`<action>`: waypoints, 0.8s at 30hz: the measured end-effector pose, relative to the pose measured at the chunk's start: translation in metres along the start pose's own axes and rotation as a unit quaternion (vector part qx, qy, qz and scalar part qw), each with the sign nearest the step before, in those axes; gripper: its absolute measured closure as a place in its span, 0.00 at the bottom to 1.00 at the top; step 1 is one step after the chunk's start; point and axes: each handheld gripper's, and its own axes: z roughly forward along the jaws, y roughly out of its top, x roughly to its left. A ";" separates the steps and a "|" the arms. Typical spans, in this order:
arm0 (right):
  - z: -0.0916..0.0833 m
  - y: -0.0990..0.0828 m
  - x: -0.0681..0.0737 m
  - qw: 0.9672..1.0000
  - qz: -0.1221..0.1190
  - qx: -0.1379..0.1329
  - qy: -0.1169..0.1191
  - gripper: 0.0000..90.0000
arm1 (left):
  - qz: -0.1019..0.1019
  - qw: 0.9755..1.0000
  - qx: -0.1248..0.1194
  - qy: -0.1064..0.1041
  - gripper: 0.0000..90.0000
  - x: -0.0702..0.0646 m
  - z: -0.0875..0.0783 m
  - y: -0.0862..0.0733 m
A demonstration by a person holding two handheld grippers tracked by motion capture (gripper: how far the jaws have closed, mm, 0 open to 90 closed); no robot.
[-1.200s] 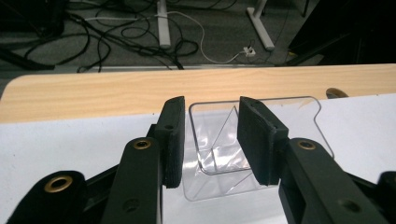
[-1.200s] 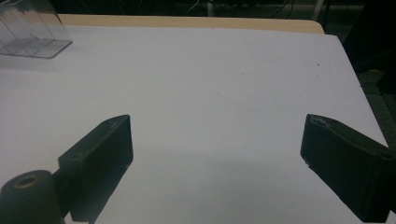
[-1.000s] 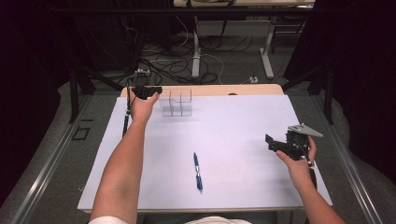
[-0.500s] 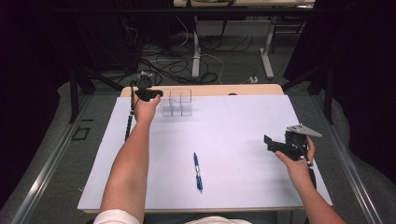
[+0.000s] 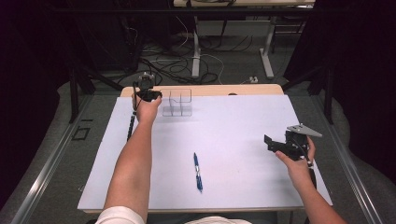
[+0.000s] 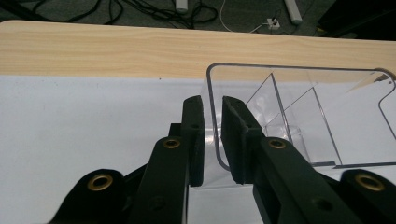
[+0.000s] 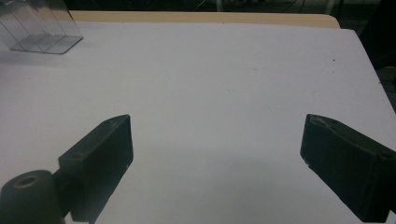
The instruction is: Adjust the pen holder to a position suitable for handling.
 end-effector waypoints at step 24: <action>0.002 -0.001 0.000 1.000 -0.001 0.002 0.003 0.12 | -0.004 0.999 0.003 0.036 0.98 -0.012 0.003 -0.002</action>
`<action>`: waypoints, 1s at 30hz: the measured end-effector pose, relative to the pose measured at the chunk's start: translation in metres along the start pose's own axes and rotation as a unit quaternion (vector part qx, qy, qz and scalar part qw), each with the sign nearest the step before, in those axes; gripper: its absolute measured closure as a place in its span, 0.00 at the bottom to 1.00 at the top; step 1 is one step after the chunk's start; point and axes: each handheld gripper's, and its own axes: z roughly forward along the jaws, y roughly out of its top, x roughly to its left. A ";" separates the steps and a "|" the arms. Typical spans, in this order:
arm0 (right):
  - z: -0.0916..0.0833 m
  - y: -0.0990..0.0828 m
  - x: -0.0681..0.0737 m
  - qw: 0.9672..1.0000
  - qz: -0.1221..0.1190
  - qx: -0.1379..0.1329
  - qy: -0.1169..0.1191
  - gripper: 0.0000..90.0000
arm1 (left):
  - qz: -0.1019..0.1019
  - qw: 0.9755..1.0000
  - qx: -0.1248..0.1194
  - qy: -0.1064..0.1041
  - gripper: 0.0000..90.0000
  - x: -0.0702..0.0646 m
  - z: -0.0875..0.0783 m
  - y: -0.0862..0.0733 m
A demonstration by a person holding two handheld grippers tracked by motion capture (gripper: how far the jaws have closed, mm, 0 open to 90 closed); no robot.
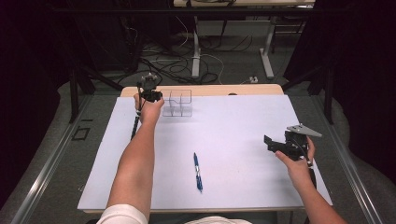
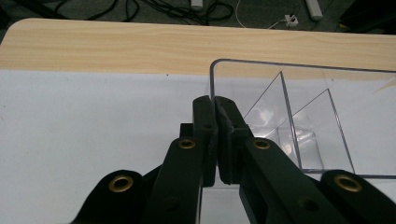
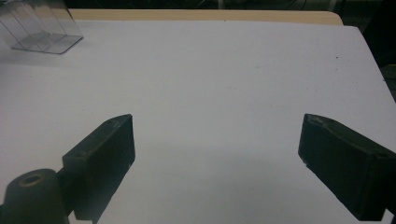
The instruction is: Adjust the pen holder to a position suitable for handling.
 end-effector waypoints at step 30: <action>0.000 -0.001 0.002 1.000 0.000 0.005 0.002 0.12 | -0.006 1.000 0.005 -0.010 0.98 -0.049 -0.031 -0.024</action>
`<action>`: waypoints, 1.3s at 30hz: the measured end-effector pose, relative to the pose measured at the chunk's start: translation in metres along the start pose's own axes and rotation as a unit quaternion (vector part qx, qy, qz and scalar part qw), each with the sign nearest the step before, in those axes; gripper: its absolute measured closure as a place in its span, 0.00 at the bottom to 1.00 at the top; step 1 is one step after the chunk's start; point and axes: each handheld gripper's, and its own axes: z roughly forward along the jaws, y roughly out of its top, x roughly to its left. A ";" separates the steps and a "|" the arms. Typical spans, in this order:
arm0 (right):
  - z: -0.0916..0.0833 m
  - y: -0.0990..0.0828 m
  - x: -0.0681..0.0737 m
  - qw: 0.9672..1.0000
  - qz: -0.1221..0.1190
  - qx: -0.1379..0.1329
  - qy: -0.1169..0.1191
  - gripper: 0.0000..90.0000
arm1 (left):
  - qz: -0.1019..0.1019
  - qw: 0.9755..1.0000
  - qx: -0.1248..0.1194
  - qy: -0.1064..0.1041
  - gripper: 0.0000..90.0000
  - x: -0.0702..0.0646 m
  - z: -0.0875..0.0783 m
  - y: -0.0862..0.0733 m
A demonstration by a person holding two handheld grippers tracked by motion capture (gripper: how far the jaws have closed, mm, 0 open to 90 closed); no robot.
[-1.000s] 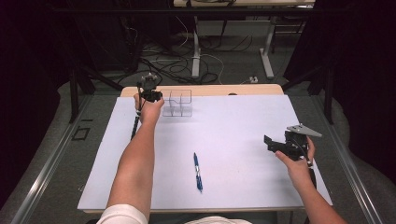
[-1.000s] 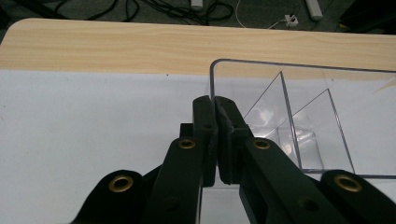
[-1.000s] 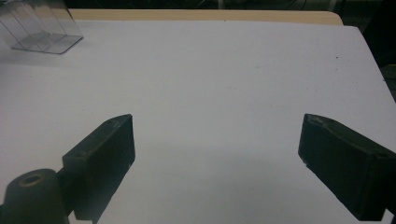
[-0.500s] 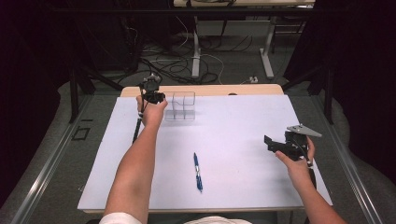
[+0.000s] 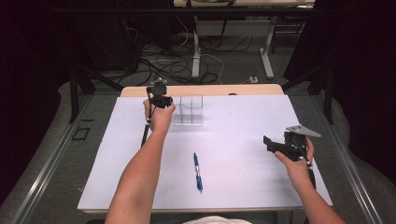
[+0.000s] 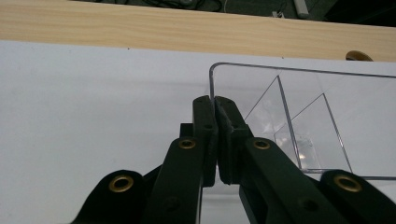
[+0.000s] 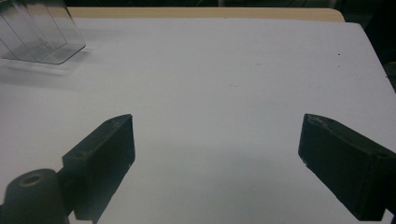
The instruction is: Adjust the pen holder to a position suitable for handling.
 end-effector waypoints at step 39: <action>0.002 -0.002 0.003 1.000 -0.001 0.006 0.003 0.12 | -0.042 0.998 -0.012 -0.052 0.86 -0.019 -0.001 -0.028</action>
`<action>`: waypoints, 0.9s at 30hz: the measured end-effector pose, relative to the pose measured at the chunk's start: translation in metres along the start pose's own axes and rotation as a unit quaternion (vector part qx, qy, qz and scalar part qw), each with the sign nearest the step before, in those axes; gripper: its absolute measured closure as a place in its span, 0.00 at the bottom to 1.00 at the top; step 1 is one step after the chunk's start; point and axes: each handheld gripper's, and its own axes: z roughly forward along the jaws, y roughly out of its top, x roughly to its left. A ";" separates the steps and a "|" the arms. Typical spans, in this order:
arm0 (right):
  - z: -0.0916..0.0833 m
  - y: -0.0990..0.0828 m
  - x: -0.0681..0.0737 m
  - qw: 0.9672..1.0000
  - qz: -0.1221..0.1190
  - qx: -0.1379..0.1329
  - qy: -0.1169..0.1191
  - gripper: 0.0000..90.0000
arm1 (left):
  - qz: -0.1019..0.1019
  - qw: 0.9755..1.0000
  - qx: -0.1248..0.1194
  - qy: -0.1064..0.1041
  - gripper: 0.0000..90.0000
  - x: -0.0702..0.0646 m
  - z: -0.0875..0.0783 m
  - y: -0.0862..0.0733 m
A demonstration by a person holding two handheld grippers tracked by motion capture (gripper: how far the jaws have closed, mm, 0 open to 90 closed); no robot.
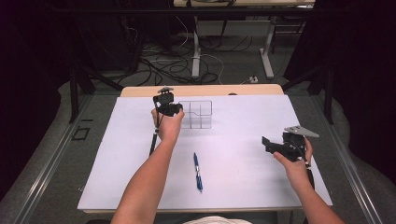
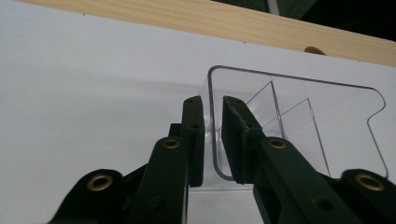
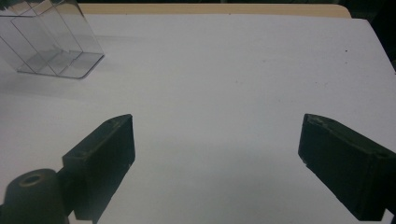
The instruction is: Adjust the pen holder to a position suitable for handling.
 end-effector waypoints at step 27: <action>0.002 0.000 0.008 1.000 -0.001 0.003 -0.010 0.06 | 0.066 0.996 -0.064 -0.011 0.38 0.049 -0.025 -0.005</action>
